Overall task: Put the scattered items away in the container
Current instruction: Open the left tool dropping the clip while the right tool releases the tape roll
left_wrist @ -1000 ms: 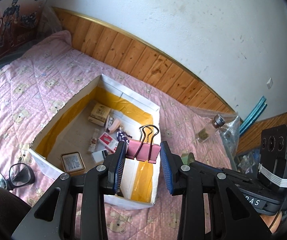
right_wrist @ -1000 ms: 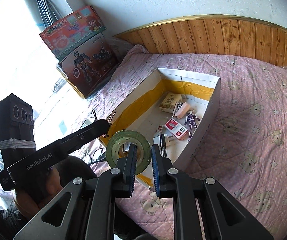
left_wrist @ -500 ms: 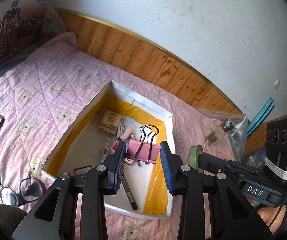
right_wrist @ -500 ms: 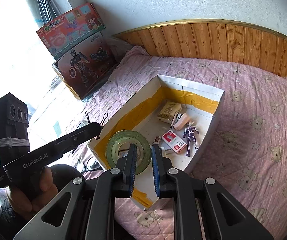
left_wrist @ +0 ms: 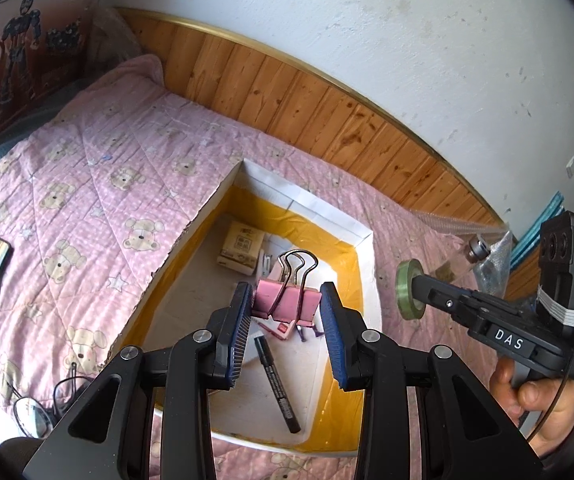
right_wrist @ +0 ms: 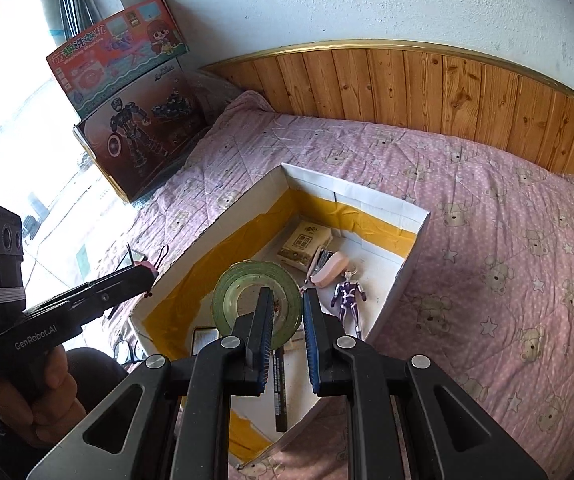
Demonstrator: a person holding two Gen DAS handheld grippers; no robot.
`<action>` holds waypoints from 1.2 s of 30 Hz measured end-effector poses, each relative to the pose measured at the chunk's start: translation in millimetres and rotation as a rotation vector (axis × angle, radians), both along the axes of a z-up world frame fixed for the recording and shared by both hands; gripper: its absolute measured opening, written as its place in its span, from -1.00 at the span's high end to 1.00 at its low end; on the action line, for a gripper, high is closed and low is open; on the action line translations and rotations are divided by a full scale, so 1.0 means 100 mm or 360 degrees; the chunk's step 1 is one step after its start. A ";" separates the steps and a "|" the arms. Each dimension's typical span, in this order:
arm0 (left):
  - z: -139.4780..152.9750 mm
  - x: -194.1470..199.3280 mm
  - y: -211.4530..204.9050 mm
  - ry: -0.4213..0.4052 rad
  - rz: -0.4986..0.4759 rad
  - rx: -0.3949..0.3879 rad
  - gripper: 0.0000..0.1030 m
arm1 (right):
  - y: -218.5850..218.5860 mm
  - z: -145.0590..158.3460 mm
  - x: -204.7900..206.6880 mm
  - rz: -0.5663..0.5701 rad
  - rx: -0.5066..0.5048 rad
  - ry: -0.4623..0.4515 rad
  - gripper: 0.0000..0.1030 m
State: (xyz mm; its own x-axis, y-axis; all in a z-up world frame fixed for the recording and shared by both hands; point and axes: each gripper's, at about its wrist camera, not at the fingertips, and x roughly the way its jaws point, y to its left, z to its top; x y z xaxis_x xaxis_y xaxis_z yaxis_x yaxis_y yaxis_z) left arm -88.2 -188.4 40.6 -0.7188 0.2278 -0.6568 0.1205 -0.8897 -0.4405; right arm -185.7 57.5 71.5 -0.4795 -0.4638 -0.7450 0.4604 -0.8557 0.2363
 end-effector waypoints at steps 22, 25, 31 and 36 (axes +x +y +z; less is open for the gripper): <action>-0.39 -0.45 -0.04 -0.0291 0.0007 -0.0144 0.30 | -0.06 -0.40 -0.77 -0.0047 0.0312 -0.0058 0.69; -0.42 -0.49 -0.02 -0.0312 -0.0002 -0.0167 0.30 | -0.07 -0.46 -0.88 -0.0053 0.0358 -0.0067 0.69; -0.52 -0.59 -0.05 -0.0374 0.0007 -0.0184 0.28 | -0.10 -0.60 -1.09 -0.0073 0.0435 -0.0076 0.67; -0.56 -0.59 -0.11 -0.0400 0.0026 -0.0152 0.21 | -0.07 -0.64 -1.16 -0.0108 0.0439 -0.0084 0.59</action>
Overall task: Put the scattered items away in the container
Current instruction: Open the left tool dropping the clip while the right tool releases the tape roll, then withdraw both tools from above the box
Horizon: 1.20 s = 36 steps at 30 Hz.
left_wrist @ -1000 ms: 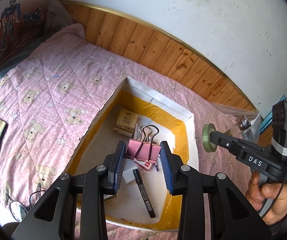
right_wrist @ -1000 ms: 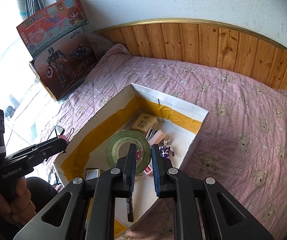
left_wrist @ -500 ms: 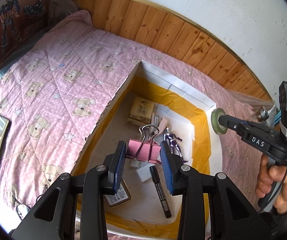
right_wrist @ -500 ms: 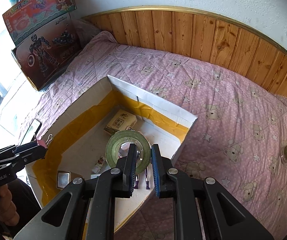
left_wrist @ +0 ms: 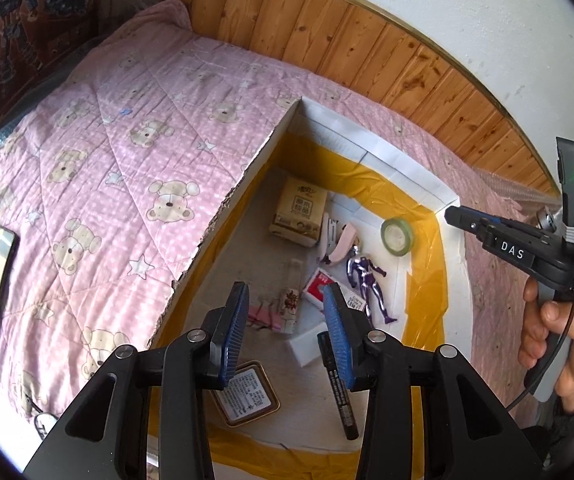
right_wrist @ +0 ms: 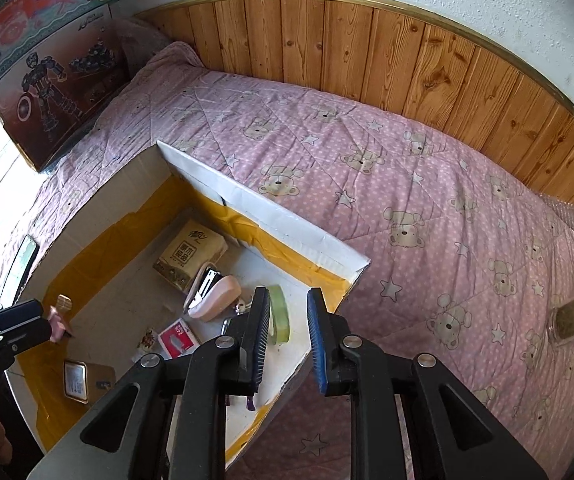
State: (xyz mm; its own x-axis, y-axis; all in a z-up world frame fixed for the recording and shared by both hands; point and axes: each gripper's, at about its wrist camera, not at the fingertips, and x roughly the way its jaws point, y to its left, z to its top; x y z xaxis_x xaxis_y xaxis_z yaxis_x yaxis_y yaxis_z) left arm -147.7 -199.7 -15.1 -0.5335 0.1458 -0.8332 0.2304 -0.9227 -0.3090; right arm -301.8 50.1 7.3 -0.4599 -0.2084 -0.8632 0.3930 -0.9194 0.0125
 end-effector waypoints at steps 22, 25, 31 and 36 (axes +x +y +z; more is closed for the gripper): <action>0.09 0.10 0.03 0.0011 -0.0023 0.0002 0.17 | -0.01 -0.01 0.17 0.0022 -0.0015 -0.0055 0.58; 0.10 0.11 0.05 0.0008 -0.0026 -0.0001 0.15 | -0.02 -0.01 0.20 0.0036 -0.0013 -0.0066 0.54; 0.10 0.18 0.11 -0.0003 -0.0044 -0.0020 0.11 | -0.04 0.00 0.30 0.0072 -0.0004 -0.0073 0.50; 0.11 0.26 0.18 -0.0005 -0.0072 -0.0054 0.08 | -0.08 0.02 0.47 0.0129 0.0002 -0.0084 0.49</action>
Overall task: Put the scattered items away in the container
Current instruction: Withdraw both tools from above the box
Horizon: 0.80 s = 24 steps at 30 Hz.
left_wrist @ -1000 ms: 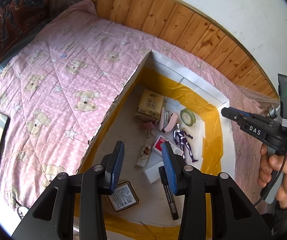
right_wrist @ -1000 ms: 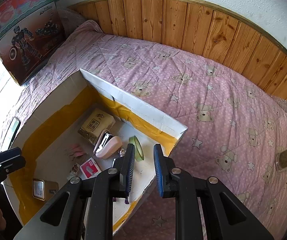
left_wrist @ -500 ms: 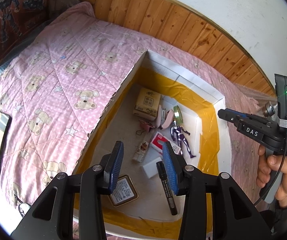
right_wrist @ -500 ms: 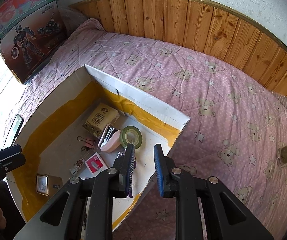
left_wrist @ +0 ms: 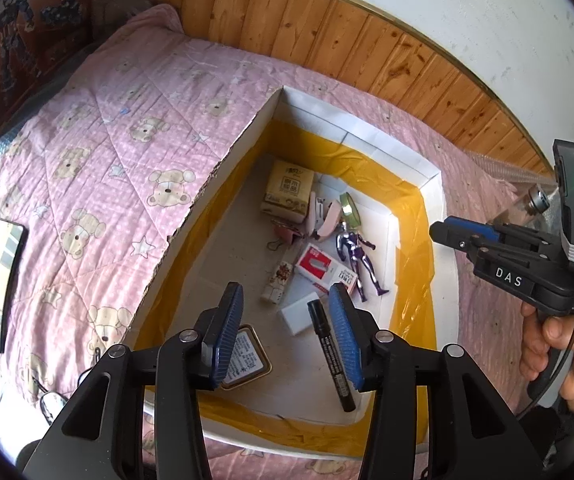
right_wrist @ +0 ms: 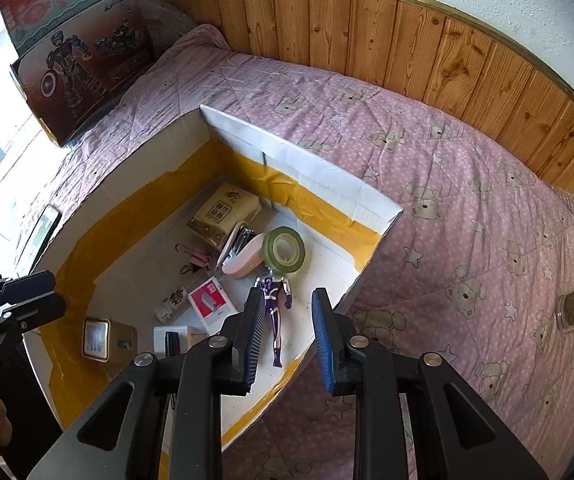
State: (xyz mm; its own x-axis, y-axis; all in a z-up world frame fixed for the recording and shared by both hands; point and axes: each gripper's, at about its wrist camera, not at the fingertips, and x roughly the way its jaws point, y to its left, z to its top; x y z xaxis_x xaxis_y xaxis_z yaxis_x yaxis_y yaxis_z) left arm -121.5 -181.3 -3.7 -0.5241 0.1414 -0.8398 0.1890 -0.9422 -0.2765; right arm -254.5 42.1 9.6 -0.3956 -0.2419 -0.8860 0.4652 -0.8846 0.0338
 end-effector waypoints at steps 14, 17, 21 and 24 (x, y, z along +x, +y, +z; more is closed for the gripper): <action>0.10 0.25 0.23 0.0004 -0.0070 -0.0068 0.08 | -0.23 -0.04 0.71 0.0260 0.0149 0.0031 0.21; 0.11 0.29 0.25 0.0007 -0.0076 -0.0086 0.05 | -0.27 -0.04 0.84 0.0317 0.0183 0.0039 0.15; 0.14 0.35 0.30 0.0025 -0.0089 -0.0120 -0.07 | -0.29 -0.05 0.96 0.0351 0.0200 0.0035 0.13; 0.18 0.41 0.35 0.0066 -0.0097 -0.0153 -0.16 | -0.30 -0.04 1.02 0.0361 0.0202 0.0033 0.12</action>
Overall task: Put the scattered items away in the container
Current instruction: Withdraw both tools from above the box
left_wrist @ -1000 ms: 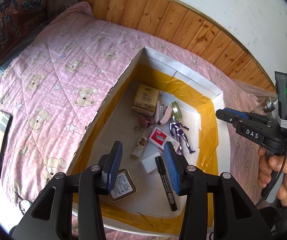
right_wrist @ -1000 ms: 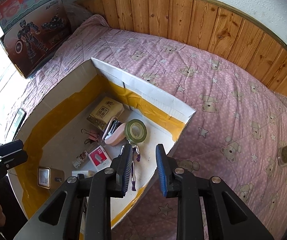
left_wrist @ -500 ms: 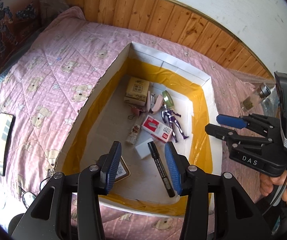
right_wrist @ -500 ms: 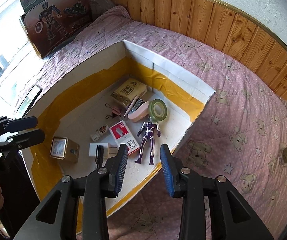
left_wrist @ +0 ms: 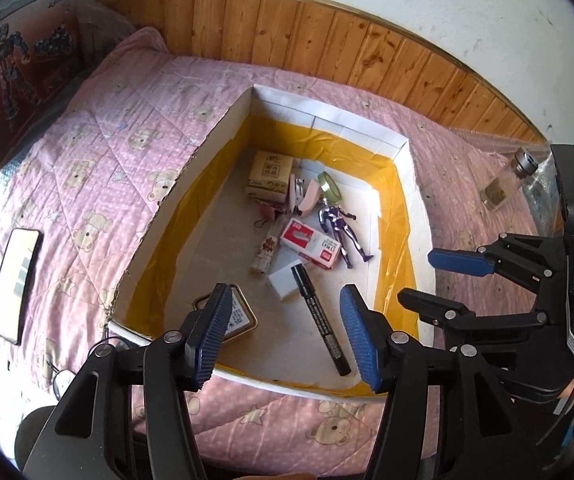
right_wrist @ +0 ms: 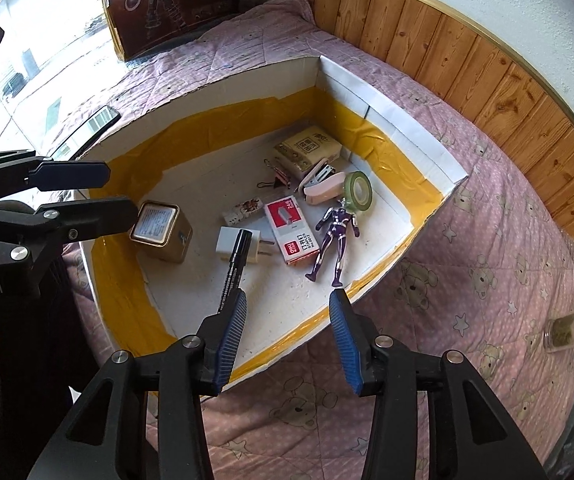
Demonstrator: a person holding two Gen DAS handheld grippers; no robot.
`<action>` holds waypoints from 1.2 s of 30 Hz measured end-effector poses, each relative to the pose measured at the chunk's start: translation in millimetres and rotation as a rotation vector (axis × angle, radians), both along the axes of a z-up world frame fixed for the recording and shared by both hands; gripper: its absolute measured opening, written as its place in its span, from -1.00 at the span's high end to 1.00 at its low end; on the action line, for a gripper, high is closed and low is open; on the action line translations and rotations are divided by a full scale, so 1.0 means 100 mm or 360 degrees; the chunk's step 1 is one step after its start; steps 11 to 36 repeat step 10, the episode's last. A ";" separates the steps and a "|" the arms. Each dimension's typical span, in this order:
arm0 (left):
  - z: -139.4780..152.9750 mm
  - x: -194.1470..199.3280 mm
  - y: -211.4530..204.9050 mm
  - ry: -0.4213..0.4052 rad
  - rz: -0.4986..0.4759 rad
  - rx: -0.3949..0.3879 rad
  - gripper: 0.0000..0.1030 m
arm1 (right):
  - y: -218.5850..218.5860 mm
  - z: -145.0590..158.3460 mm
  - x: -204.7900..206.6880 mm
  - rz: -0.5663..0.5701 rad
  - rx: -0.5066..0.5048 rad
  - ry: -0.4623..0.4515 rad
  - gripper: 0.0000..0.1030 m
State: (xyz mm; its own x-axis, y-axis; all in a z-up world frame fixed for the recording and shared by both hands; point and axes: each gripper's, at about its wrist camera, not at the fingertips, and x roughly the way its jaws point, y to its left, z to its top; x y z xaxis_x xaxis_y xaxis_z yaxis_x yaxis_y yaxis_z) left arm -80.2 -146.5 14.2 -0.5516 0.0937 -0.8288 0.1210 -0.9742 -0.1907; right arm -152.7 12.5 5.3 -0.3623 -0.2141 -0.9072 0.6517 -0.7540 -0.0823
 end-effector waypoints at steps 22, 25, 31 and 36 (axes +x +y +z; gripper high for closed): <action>0.07 0.09 0.08 0.0035 -0.0033 0.0007 -0.17 | 0.00 0.03 0.12 0.0009 0.0002 0.0000 0.12; 0.07 0.09 0.08 0.0035 -0.0033 0.0007 -0.17 | 0.00 0.03 0.12 0.0009 0.0002 0.0000 0.12; 0.07 0.09 0.08 0.0035 -0.0033 0.0007 -0.17 | 0.00 0.03 0.12 0.0009 0.0002 0.0000 0.12; 0.07 0.09 0.08 0.0035 -0.0033 0.0007 -0.17 | 0.00 0.03 0.12 0.0009 0.0002 0.0000 0.12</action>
